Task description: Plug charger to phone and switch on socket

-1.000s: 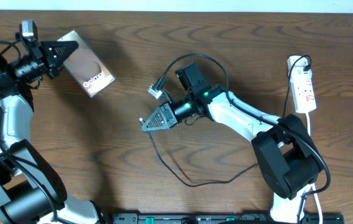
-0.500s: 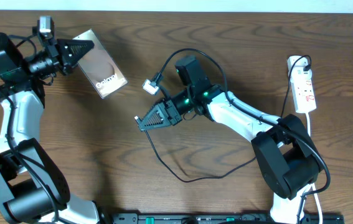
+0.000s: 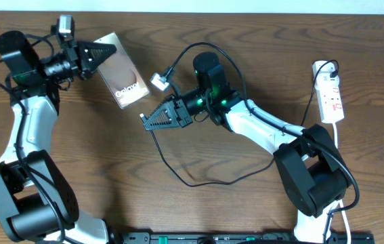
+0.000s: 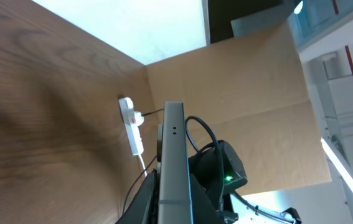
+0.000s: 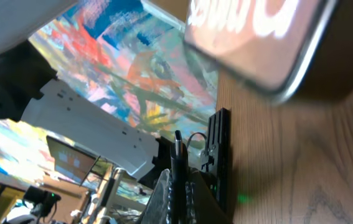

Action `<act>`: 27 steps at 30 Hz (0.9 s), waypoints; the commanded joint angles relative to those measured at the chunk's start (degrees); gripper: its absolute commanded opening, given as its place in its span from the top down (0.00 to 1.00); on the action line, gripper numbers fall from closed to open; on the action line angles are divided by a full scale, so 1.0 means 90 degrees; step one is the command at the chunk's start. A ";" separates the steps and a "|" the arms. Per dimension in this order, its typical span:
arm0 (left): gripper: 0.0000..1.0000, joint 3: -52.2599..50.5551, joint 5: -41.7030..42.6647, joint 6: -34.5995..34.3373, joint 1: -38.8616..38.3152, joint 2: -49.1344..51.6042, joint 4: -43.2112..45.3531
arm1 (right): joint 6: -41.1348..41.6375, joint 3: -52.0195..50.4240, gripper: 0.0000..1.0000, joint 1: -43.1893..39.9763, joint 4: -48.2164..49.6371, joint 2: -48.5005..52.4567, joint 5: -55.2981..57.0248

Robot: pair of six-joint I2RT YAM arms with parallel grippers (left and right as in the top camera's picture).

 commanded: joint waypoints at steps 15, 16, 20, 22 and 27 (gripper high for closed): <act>0.93 0.0058 0.0180 0.0085 -0.0092 -0.0015 0.0083 | 0.0243 0.0063 0.99 -0.0270 0.0027 -0.0068 0.0340; 0.92 0.0058 0.0180 0.0085 -0.0092 -0.0015 0.0100 | 0.0243 0.0063 0.99 -0.0270 0.0027 -0.0068 0.0342; 0.92 0.0058 0.0180 0.0080 -0.0119 -0.0015 0.0189 | 0.0243 0.0063 0.99 -0.0255 0.0027 -0.0068 0.0359; 0.93 0.0058 0.0180 0.0083 -0.0158 -0.0015 0.0189 | 0.0272 0.0063 0.99 -0.0255 0.0027 -0.0068 0.0367; 0.93 0.0058 0.0180 0.0221 -0.0340 -0.0015 0.0216 | 0.0391 0.0063 0.99 -0.0255 0.0029 -0.0068 0.0515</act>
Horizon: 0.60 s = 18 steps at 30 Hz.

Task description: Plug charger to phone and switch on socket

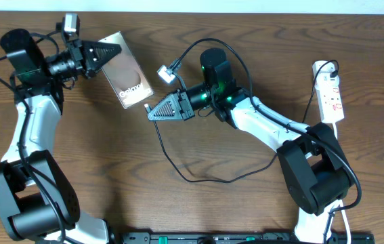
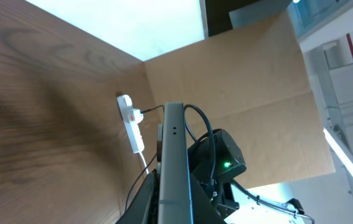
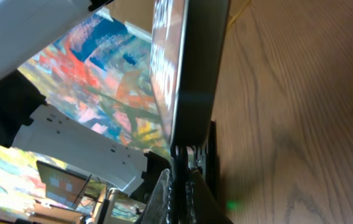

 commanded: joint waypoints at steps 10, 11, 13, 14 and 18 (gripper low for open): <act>0.93 0.0058 0.0180 0.0238 -0.0209 -0.0015 0.0061 | 0.0182 0.0063 0.99 -0.0005 0.0090 -0.0068 0.0102; 0.93 0.0058 0.0180 0.0260 -0.0209 -0.0015 0.0061 | 0.0185 0.0063 0.99 -0.0005 0.0141 -0.0068 0.0073; 0.93 0.0058 0.0177 0.0282 -0.0209 -0.0015 0.0063 | 0.0257 0.0063 0.99 -0.0005 0.0257 -0.0068 0.0000; 0.93 0.0058 0.0180 0.0282 -0.0209 -0.0015 0.0063 | 0.0257 0.0063 0.99 -0.0005 0.0267 -0.0068 -0.0036; 0.93 0.0058 0.0177 0.0282 -0.0206 -0.0015 0.0121 | 0.0253 0.0063 0.99 -0.0002 0.0255 -0.0068 -0.0107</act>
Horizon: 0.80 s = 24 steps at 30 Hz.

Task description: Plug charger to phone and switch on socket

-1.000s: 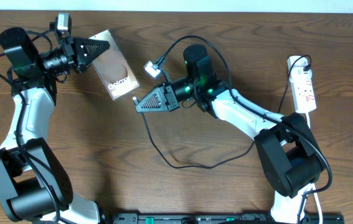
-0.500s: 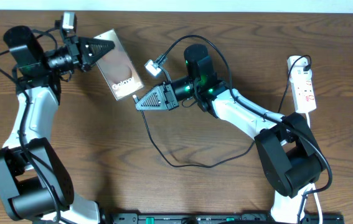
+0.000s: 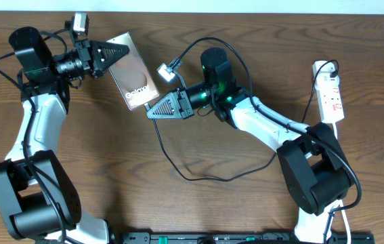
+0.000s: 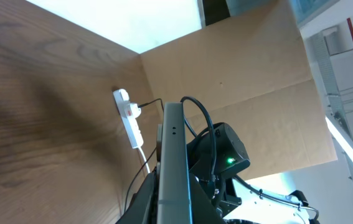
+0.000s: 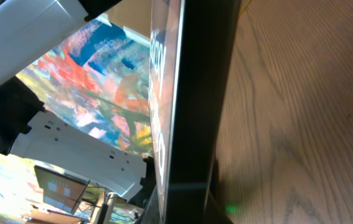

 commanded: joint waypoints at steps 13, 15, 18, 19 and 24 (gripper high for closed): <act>0.93 0.0058 0.0175 0.0109 0.0015 -0.0015 0.0192 | 0.0046 0.0063 0.99 0.0002 0.0034 -0.0068 -0.0333; 0.93 0.0058 0.0175 0.0107 0.0039 -0.0015 0.0192 | 0.0046 0.0063 0.99 0.0002 0.0034 -0.0068 -0.0352; 0.92 0.0058 0.0175 0.0102 0.0100 -0.0015 0.0192 | 0.0046 0.0061 0.99 0.0002 0.0015 -0.0068 -0.0369; 0.92 0.0058 0.0175 0.0102 0.0117 -0.0015 0.0192 | 0.0046 0.0061 0.99 0.0002 0.0017 -0.0068 -0.0369; 0.92 0.0058 0.0175 0.0102 0.0148 -0.0015 0.0189 | 0.0024 0.0061 0.99 0.0002 0.0015 -0.0068 -0.0364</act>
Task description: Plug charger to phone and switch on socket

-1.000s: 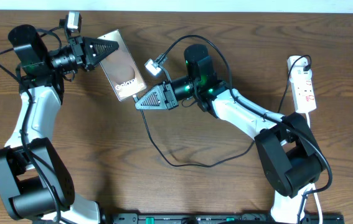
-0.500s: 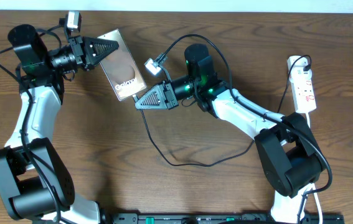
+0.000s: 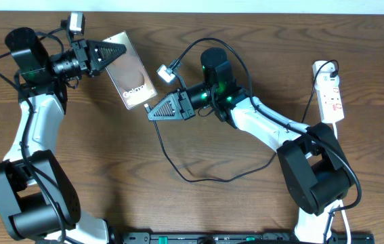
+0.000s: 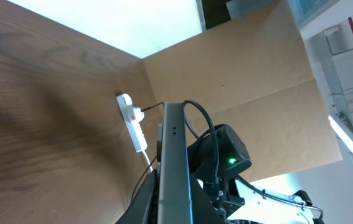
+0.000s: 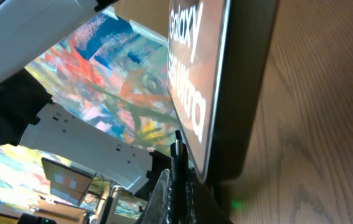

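A rose-gold Galaxy phone (image 3: 132,71) is held off the table, tilted, with my left gripper (image 3: 114,50) shut on its upper end. The left wrist view shows it edge-on as a grey bar (image 4: 175,155). My right gripper (image 3: 151,110) is shut on the black charger plug (image 5: 177,142), whose tip points up just left of the phone's lower end (image 5: 226,81) with a small gap between them. The black cable (image 3: 178,169) loops across the table. The white socket strip (image 3: 330,91) lies at the far right with a plug in its top end.
A small white adapter (image 3: 164,73) hangs on the cable just right of the phone. The socket strip (image 4: 132,127) also shows far off in the left wrist view, behind my right arm (image 4: 223,155). Bare wood fills the table's middle and front.
The phone in my left gripper has shifted slightly up and left, so its lower end now sits beside the plug tip instead of right over it. My right gripper has stayed put.
At first my right gripper held the plug lower on the table, apart from the raised phone. Then it stood higher, with the plug near the phone's lower end. The phone then came right onto the plug, and now it sits a little off to the side.
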Action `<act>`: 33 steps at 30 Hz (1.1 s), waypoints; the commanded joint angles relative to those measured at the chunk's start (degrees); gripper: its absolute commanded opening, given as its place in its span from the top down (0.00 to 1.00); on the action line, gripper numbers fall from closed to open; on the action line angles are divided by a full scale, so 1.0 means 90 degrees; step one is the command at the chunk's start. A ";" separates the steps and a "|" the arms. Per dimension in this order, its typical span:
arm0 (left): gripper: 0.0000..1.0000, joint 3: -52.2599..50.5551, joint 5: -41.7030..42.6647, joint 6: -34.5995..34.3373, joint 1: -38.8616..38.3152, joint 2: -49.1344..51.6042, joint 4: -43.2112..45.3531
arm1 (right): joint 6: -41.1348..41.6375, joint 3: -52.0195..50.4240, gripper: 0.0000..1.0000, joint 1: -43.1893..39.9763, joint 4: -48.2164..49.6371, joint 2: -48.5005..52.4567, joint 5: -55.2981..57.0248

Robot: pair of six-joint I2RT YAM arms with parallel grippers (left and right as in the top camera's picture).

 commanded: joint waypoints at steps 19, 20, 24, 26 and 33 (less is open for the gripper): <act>0.93 0.0058 0.0155 0.0080 0.0027 -0.0015 0.0053 | 0.0027 0.0061 0.99 0.0073 0.0017 -0.0063 0.0005; 0.93 0.0058 0.0155 0.0078 0.0024 -0.0015 0.0051 | 0.0024 0.0061 0.99 0.0075 0.0019 -0.0063 0.0007; 0.92 0.0058 0.0155 0.0066 -0.0015 -0.0015 0.0051 | 0.0024 0.0061 0.99 0.0112 0.0024 -0.0063 0.0080; 0.92 0.0058 0.0155 0.0066 -0.0015 -0.0015 0.0053 | 0.0024 0.0061 0.99 0.0100 0.0022 -0.0063 0.0080; 0.92 0.0058 0.0155 0.0066 -0.0015 -0.0015 0.0051 | 0.0024 0.0061 0.99 0.0107 0.0022 -0.0063 0.0172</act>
